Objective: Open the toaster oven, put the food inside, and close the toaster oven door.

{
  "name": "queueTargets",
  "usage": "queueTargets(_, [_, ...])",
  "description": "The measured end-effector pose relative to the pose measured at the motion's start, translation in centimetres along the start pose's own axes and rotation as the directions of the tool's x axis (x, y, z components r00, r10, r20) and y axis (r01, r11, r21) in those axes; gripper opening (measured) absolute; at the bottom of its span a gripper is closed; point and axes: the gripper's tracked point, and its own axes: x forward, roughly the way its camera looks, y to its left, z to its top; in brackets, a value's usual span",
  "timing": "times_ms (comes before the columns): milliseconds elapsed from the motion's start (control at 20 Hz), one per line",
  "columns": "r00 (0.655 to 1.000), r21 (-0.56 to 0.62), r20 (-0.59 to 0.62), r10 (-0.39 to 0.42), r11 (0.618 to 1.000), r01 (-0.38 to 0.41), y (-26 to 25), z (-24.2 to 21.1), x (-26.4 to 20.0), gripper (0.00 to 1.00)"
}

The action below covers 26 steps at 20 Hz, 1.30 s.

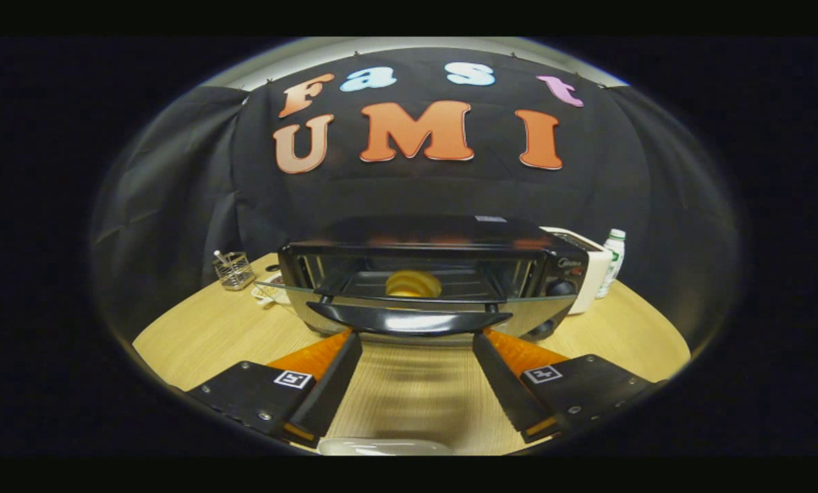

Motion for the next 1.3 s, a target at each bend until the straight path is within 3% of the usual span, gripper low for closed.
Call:
queueTargets(300, [0.997, 0.012, 0.044, -0.060, 0.998, 0.060, -0.4, 2.9, 3.8, 0.96])
queueTargets(600, [0.998, -0.004, 0.048, -0.035, 0.999, 0.036, 0.4, 2.8, 3.6, 0.96])
queueTargets(950, [0.984, -0.039, 0.167, 0.070, 0.997, -0.064, 1.7, 6.8, -3.4, 0.96])
queueTargets(1300, [0.900, -0.095, 0.413, 0.139, 0.989, -0.110, 0.8, 14.9, -14.8, 0.96])
